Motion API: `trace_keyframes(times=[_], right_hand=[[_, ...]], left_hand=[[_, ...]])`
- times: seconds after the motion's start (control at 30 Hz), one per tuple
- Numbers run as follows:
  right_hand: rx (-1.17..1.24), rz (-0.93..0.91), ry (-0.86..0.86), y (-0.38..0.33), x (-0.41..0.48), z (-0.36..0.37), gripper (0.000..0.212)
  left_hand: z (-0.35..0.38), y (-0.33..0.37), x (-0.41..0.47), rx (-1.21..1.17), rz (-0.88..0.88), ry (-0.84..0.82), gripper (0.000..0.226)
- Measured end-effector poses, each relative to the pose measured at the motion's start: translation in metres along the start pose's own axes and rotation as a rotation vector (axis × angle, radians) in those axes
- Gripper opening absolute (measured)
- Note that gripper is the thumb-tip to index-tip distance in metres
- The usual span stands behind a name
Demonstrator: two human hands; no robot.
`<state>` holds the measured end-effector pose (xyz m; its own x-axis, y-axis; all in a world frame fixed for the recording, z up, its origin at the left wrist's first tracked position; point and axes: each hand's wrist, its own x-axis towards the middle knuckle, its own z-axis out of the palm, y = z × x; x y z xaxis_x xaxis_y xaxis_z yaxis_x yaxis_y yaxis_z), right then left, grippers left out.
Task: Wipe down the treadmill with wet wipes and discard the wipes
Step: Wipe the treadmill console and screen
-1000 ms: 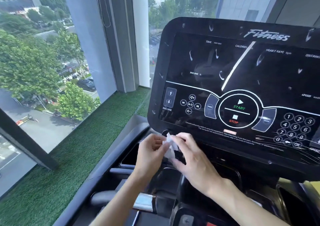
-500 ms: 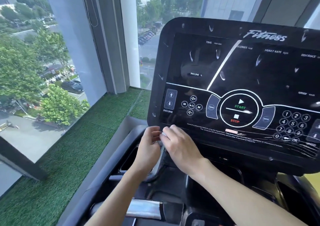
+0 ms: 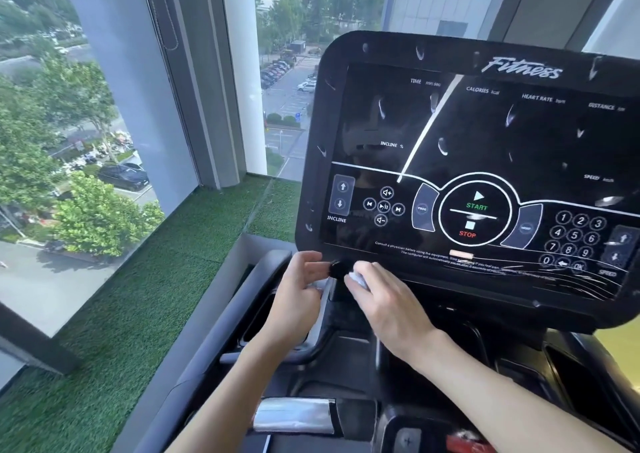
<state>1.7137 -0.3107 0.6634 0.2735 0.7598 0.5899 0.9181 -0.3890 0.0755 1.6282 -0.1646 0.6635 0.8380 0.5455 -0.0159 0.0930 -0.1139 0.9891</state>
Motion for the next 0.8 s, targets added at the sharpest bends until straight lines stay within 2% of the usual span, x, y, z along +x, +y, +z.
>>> trace_keyframes(times=[0.17,0.27,0.33,0.47,0.57,0.63,0.73,0.8], right_hand=[[-0.035,-0.014,0.001,-0.006,0.009,0.007,0.016],[-0.047,0.100,0.031,0.010,-0.005,-0.003,0.013],[-0.037,0.175,0.058,0.015,-0.012,-0.010,0.018],[0.032,0.234,-0.004,0.013,-0.013,-0.010,0.027],[0.084,0.342,0.009,0.030,-0.034,-0.018,0.011],[0.114,0.372,0.002,0.031,-0.042,-0.023,0.013],[0.172,0.356,-0.082,0.032,-0.043,-0.024,0.030],[0.127,0.333,-0.058,0.045,-0.056,-0.031,0.017]], left_hand=[[0.011,0.006,-0.002,0.297,0.221,-0.006,0.059],[0.014,0.011,0.001,0.400,0.310,-0.032,0.061],[0.018,0.014,0.003,0.465,0.365,-0.034,0.063],[0.037,0.021,0.001,0.618,0.452,-0.027,0.064],[0.047,0.025,-0.002,0.653,0.469,-0.063,0.064],[0.051,0.025,-0.001,0.660,0.470,-0.042,0.064],[0.063,0.030,-0.001,0.659,0.495,-0.071,0.063],[0.071,0.032,-0.003,0.636,0.535,-0.133,0.064]])
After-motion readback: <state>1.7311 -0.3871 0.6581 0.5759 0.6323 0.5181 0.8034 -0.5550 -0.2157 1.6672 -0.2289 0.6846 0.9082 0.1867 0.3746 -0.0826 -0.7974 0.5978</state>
